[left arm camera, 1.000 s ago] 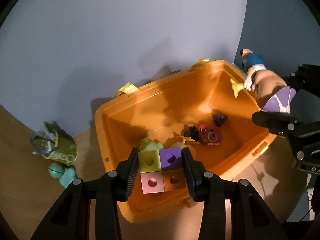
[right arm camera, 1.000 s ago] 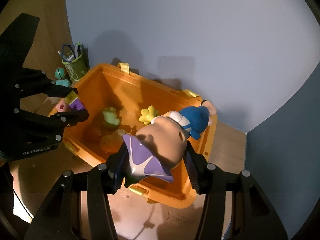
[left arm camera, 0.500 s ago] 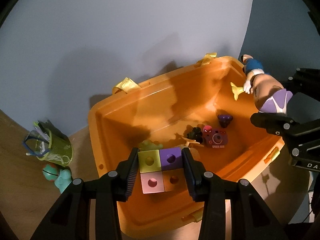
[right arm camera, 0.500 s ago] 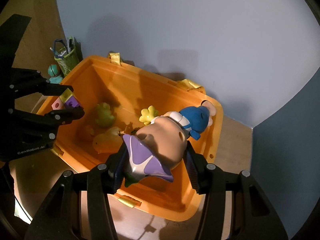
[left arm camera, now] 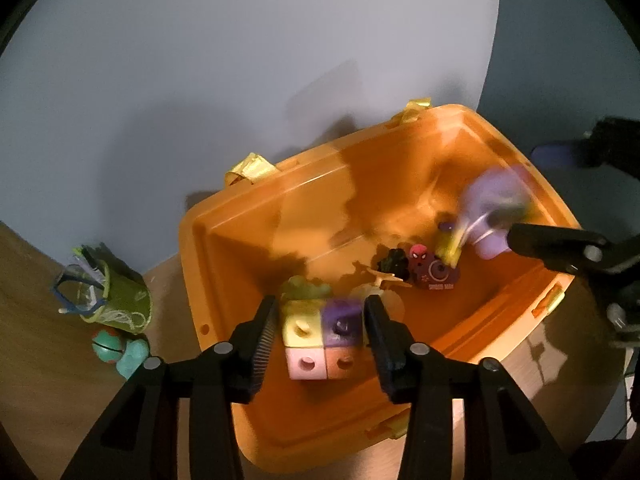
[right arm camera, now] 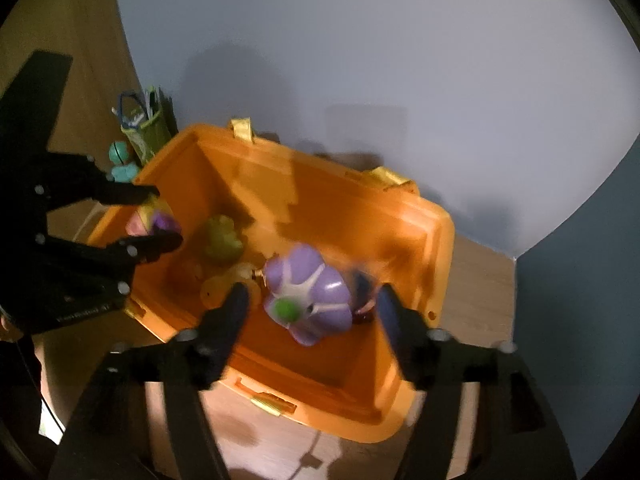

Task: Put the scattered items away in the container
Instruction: 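Lower the block cube and figure into the crate and open both grippers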

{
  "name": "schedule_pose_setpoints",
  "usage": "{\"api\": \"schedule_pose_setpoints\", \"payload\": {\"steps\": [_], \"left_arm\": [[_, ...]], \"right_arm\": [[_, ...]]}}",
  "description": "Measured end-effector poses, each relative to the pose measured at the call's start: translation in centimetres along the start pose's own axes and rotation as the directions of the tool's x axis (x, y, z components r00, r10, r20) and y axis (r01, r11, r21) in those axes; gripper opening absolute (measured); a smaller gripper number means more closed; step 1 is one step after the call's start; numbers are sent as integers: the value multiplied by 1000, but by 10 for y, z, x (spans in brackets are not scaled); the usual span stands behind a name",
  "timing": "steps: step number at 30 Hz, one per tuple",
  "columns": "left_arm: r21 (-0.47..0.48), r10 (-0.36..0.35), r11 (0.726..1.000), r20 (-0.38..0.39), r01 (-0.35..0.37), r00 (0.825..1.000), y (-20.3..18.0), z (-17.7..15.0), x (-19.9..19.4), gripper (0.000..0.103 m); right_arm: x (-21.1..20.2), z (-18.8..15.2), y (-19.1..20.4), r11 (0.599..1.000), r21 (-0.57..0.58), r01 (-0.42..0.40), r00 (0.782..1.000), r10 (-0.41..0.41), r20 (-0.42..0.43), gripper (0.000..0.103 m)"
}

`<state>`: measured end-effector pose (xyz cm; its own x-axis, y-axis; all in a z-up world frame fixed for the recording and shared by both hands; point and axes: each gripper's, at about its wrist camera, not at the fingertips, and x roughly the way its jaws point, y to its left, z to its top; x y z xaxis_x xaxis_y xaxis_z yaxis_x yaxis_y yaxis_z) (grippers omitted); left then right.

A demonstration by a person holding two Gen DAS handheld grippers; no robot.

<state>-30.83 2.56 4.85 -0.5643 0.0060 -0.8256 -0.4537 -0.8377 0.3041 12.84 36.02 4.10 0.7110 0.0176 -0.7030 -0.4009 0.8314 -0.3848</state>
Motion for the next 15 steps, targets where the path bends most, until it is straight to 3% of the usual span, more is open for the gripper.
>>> {"api": "schedule_pose_setpoints", "payload": {"steps": [3, 15], "left_arm": [[-20, -10, 1000, 5, 10, 1000, 4, 0, -2, 63], [-12, 19, 1000, 0, -19, 1000, -2, -4, -15, 63]], "right_arm": [[-4, 0, 0, 1000, 5, -1, 1000, 1, 5, 74], [-8, -5, 4, 1000, -1, -16, 1000, 16, -12, 74]]}}
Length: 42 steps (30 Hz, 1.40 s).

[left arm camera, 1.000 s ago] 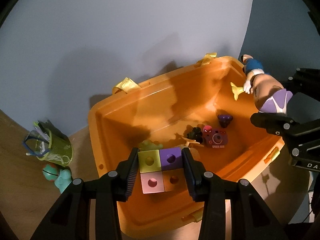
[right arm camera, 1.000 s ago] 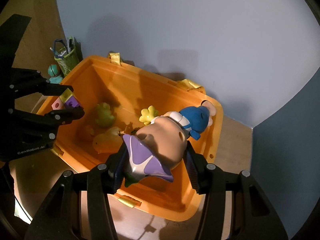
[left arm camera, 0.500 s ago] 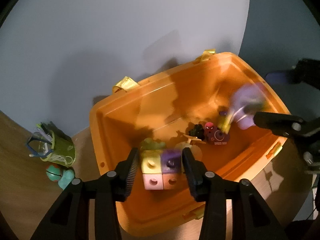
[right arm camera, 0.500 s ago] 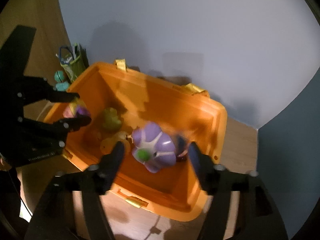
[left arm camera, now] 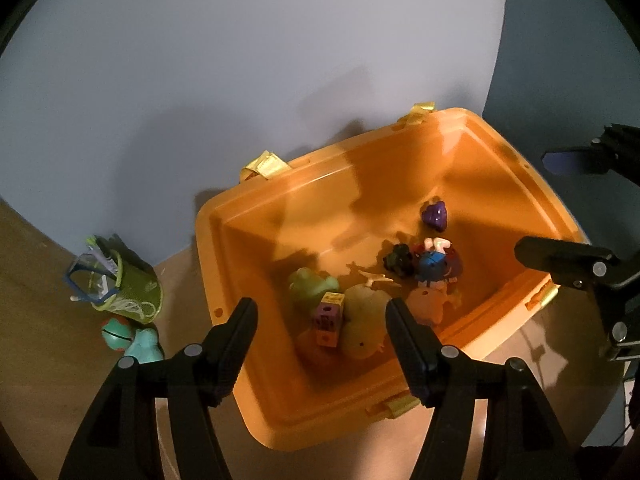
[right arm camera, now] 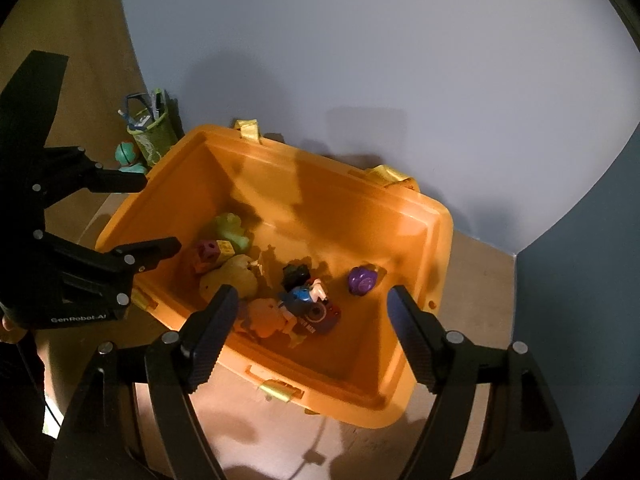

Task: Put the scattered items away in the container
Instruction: 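Lower the block cube and figure into the crate and open both grippers, then raise both open tools up out of the crate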

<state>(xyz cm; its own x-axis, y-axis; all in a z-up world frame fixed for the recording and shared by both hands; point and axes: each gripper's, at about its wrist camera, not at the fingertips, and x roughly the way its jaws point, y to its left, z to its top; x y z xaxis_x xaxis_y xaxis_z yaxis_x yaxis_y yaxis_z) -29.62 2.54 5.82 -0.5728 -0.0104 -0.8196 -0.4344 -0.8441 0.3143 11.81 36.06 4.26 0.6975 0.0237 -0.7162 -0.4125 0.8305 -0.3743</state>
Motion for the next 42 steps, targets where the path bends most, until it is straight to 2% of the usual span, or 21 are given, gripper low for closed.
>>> {"api": "schedule_pose_setpoints", "payload": {"steps": [9, 16, 24, 30, 42], "left_arm": [[26, -14, 1000, -17, 15, 1000, -8, -7, -6, 63], [57, 16, 998, -48, -14, 999, -14, -11, -8, 63], [84, 18, 996, -82, -11, 997, -22, -17, -8, 63], [90, 21, 996, -85, -13, 996, -26, -18, -11, 63], [82, 28, 996, -88, -21, 996, -26, -22, -18, 63]], "right_arm": [[-1, -8, 4, 1000, -16, -2, 1000, 2, -31, 74], [-5, -14, 0, 1000, -26, 8, 998, -9, -56, 75], [-5, -22, 0, 999, -45, 5, 996, -9, -85, 75], [-4, -26, 8, 996, -82, 14, 994, -22, -103, 77], [-6, -29, 9, 997, -80, 20, 994, -28, -102, 77]]}}
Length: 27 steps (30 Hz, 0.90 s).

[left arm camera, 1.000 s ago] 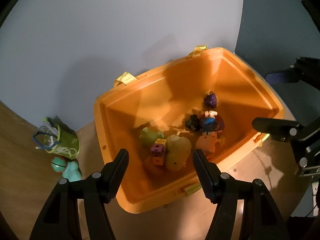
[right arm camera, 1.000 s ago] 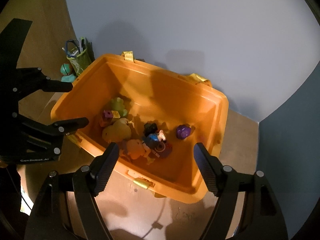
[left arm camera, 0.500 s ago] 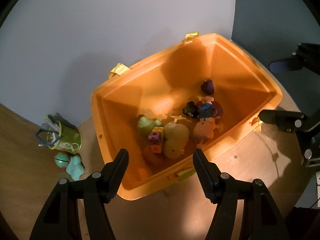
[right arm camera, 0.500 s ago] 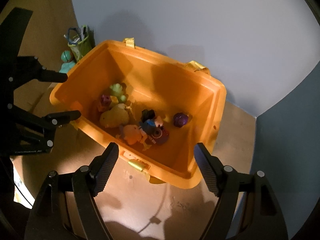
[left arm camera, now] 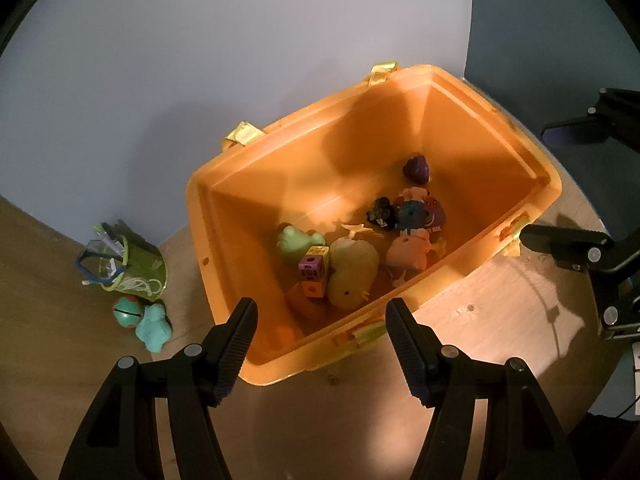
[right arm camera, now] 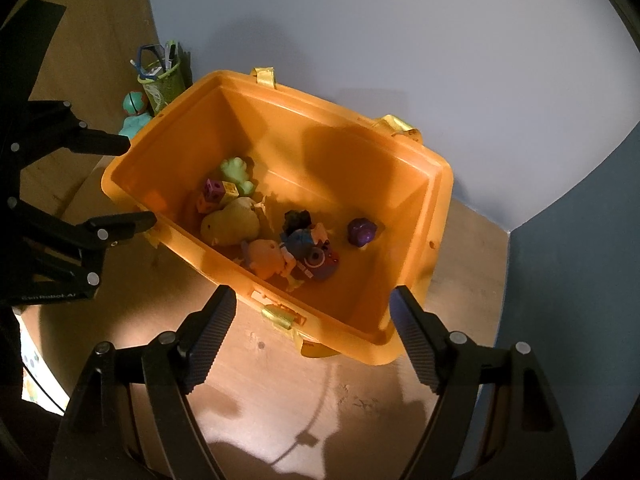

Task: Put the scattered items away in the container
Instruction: 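Raise both open tools up out of the crate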

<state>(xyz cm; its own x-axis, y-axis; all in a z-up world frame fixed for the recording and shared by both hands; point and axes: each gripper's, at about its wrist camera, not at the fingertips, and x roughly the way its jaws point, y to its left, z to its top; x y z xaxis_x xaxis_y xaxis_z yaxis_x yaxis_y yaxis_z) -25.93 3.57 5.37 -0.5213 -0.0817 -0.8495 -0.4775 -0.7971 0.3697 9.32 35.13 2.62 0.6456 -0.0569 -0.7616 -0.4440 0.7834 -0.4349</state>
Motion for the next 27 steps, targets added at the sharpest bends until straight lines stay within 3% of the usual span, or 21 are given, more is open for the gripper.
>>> {"api": "schedule_pose_setpoints", "payload": {"steps": [15, 27], "left_arm": [[8, 14, 1000, 34, -14, 999, -9, -12, -28, 63], [6, 18, 1000, 59, -19, 998, -26, -41, -57, 63]], "right_arm": [[-30, -14, 11, 1000, -21, 16, 999, -15, 45, 77], [-56, -44, 32, 999, -27, 16, 997, -14, 74, 77]]}}
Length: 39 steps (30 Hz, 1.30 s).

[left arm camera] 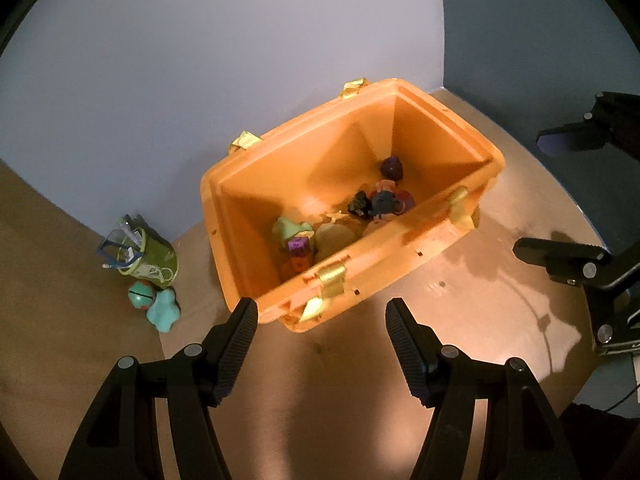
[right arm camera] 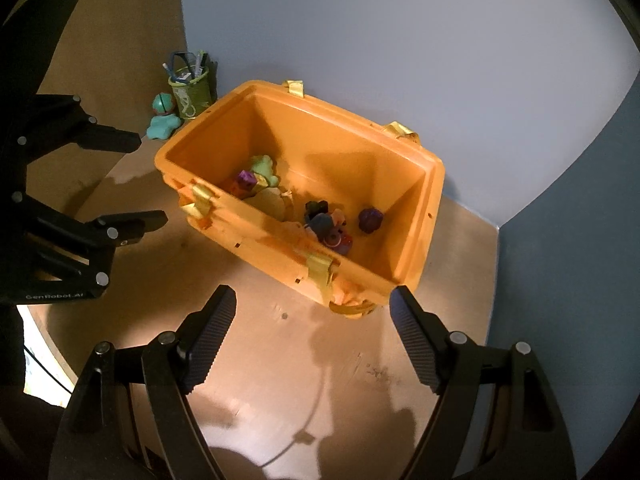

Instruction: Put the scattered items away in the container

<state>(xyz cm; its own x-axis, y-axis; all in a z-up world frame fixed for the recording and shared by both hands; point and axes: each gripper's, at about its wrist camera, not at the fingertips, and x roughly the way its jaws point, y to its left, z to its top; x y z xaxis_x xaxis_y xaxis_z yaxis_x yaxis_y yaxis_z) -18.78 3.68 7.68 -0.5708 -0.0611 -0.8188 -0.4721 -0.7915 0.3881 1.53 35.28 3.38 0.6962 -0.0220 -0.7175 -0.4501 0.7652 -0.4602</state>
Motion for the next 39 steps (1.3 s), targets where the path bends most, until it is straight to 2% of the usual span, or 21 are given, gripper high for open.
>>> {"api": "schedule_pose_setpoints", "payload": {"steps": [10, 18, 33, 39], "left_arm": [[-14, -4, 1000, 10, 4, 1000, -18, -26, -18, 63], [-78, -34, 996, -16, 33, 999, -30, -50, -22, 63], [-117, 22, 993, 33, -18, 999, -59, -96, -49, 63], [-180, 51, 983, 43, -42, 998, -64, -113, -50, 63]], "right_arm": [[-18, -27, 14, 1000, 3, -3, 1000, 3, 14, 77], [-28, -49, 21, 1000, 22, -10, 1000, 9, 23, 77], [-40, -91, 42, 998, 54, -31, 999, 30, 34, 77], [-41, -110, 47, 996, 79, -27, 999, 24, 41, 77]]}}
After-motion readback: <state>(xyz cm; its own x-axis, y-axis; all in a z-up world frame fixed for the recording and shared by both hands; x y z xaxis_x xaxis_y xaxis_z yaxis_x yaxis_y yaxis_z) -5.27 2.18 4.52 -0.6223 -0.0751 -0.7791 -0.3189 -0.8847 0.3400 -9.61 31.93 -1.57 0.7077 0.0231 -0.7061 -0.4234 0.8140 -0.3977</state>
